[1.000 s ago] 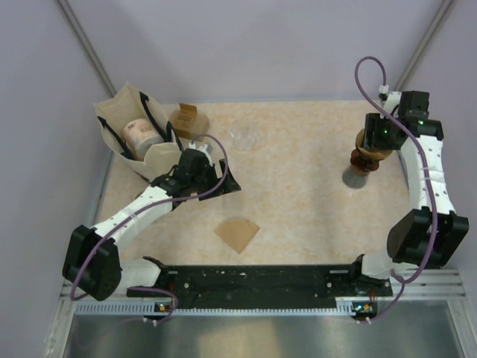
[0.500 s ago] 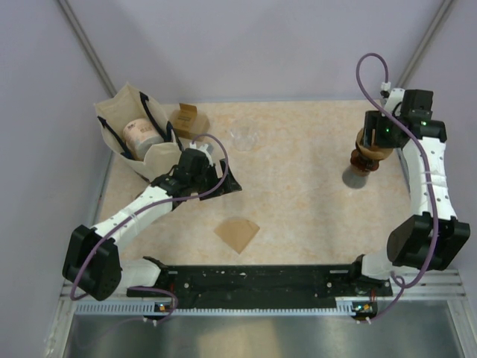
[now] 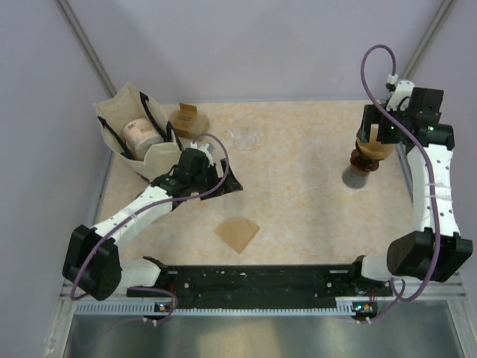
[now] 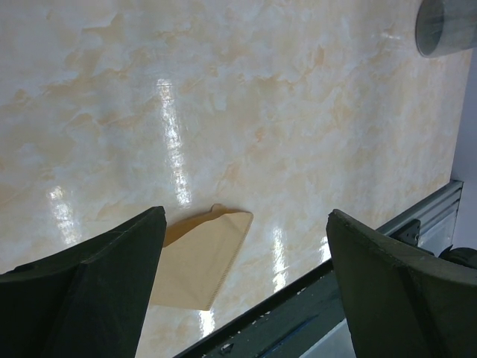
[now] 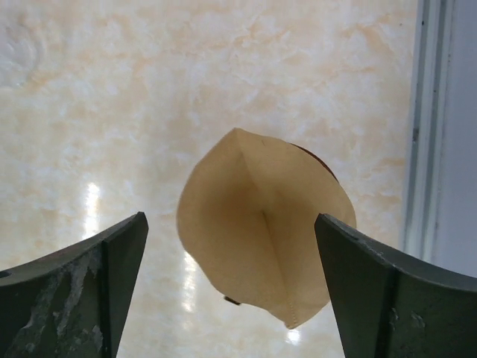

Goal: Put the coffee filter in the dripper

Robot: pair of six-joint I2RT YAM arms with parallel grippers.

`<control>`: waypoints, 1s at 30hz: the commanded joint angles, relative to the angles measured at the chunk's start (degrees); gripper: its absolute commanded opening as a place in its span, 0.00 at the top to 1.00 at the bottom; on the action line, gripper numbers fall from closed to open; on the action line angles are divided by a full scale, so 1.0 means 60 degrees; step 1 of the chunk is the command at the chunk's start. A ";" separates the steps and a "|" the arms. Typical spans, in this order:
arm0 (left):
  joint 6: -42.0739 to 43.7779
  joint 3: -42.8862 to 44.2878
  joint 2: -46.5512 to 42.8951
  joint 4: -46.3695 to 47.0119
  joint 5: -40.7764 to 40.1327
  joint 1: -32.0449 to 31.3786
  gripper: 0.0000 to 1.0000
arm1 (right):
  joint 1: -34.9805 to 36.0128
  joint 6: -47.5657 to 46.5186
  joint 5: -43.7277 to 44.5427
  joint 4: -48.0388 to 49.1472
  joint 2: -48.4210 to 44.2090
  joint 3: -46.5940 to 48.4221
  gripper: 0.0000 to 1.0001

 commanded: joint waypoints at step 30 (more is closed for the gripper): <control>-0.0165 -0.1093 -0.3379 -0.1234 -0.2380 0.0057 0.01 | 0.6976 0.4782 0.4632 0.6584 0.4171 0.0602 0.03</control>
